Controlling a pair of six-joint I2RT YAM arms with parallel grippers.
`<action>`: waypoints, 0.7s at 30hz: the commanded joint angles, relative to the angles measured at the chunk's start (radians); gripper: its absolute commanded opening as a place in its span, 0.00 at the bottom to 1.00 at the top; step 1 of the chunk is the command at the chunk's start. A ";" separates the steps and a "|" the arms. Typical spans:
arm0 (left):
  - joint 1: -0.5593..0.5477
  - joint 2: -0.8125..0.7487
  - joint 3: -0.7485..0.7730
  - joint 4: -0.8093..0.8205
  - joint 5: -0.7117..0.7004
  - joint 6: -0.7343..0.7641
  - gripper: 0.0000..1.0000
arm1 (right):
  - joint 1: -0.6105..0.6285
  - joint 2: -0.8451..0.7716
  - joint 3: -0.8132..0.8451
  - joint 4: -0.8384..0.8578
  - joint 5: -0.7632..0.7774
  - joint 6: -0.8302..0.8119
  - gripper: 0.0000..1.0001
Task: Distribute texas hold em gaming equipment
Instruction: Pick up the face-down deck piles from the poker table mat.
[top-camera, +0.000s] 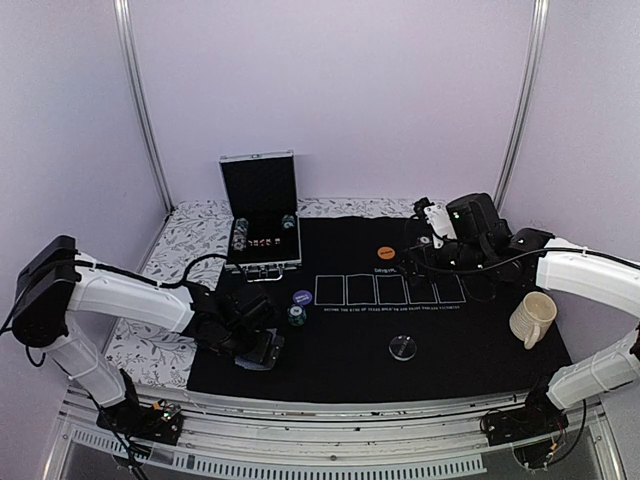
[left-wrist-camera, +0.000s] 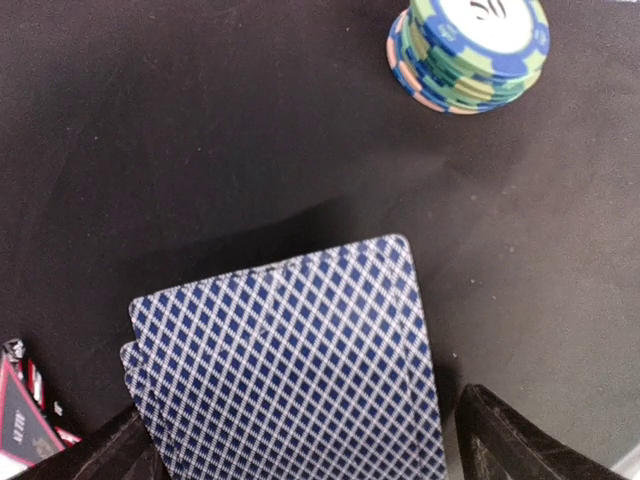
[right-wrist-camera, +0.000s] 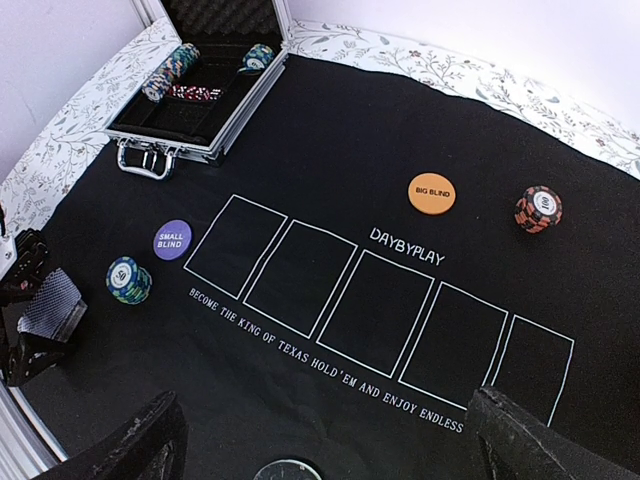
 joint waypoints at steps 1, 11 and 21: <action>-0.025 0.027 0.038 -0.055 -0.066 0.014 0.98 | 0.005 0.006 0.001 -0.016 0.001 -0.005 0.99; -0.051 0.040 0.052 -0.130 -0.079 0.013 0.84 | 0.005 0.006 0.007 -0.025 0.000 -0.007 0.99; -0.052 0.020 0.020 -0.098 -0.050 0.067 0.87 | 0.005 0.007 0.010 -0.030 -0.001 -0.008 0.99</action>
